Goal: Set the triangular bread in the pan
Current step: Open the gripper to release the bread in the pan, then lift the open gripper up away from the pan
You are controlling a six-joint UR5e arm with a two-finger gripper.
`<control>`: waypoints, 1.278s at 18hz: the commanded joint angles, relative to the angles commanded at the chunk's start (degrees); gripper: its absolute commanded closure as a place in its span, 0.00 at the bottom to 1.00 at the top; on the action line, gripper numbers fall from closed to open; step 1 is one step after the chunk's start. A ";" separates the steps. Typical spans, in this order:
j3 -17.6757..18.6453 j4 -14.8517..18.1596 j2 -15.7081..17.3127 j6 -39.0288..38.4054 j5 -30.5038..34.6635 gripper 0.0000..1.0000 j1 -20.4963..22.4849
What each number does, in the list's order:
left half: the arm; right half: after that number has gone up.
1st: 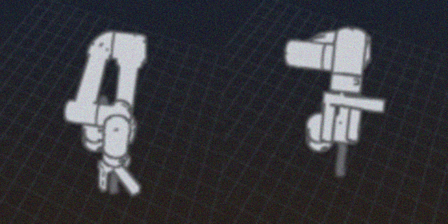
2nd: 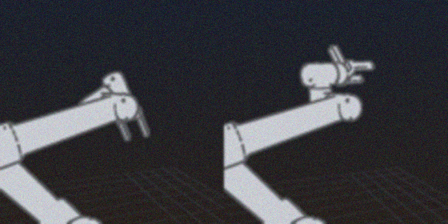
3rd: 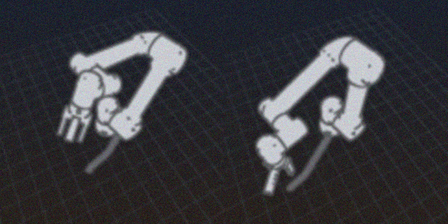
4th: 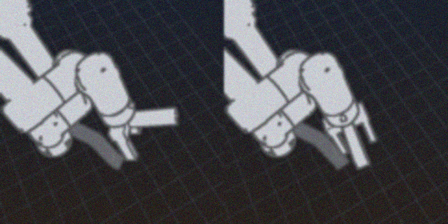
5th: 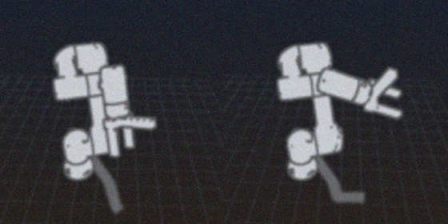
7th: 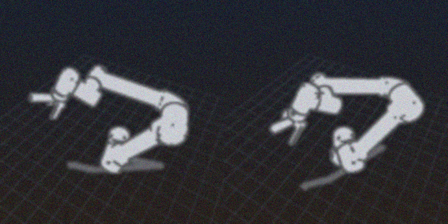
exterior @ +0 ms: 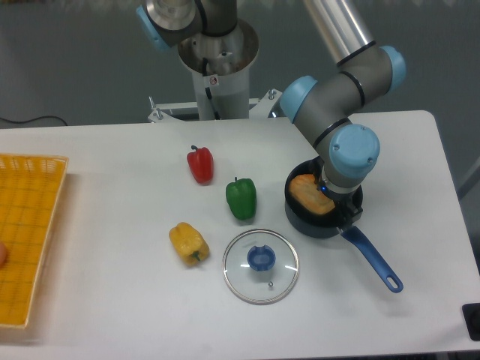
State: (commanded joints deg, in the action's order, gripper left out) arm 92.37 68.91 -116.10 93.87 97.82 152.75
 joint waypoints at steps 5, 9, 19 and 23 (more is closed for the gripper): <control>-0.26 0.18 -0.35 0.09 0.09 0.01 0.00; -0.26 0.18 -0.09 0.00 0.00 0.01 -0.17; -1.14 1.14 6.85 0.09 -3.60 0.00 0.18; -1.58 1.84 8.52 -0.09 -3.26 0.00 -0.09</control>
State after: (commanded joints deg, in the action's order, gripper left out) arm 90.79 70.75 -107.58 93.78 94.57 152.67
